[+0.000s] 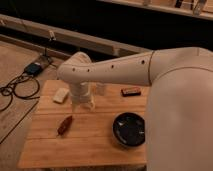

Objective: Place the ceramic cup in the ceramic bowl

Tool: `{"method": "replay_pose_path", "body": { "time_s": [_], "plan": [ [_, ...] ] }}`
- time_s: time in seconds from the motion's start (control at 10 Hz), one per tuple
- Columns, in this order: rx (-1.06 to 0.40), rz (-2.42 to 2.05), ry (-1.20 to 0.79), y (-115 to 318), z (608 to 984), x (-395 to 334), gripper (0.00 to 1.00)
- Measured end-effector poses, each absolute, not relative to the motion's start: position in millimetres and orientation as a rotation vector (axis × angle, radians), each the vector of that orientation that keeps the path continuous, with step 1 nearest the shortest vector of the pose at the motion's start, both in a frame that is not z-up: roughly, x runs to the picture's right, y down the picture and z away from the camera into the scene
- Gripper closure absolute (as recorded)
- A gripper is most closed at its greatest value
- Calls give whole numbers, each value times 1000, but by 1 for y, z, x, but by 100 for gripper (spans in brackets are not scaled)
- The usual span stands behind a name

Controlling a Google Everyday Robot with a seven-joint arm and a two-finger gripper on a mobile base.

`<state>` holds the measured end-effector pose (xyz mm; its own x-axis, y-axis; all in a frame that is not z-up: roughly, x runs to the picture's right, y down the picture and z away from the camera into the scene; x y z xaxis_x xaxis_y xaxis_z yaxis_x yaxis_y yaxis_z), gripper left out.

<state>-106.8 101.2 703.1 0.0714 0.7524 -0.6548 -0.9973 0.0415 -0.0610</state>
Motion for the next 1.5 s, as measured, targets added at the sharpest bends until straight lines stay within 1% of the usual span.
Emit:
{"method": "replay_pose_path", "body": {
  "time_s": [0.6, 0.7, 0.9, 1.1, 1.3, 1.5],
  "plan": [
    [-590, 1437, 522, 101, 703, -107, 35],
    [-587, 1459, 520, 94, 705, -103, 35],
    [-554, 1538, 523, 69, 719, -80, 35],
    [-495, 1606, 517, 31, 737, -53, 35],
    [-449, 1632, 508, 4, 753, -40, 35],
    [-422, 1640, 511, -13, 767, -31, 35]
  ]
}}
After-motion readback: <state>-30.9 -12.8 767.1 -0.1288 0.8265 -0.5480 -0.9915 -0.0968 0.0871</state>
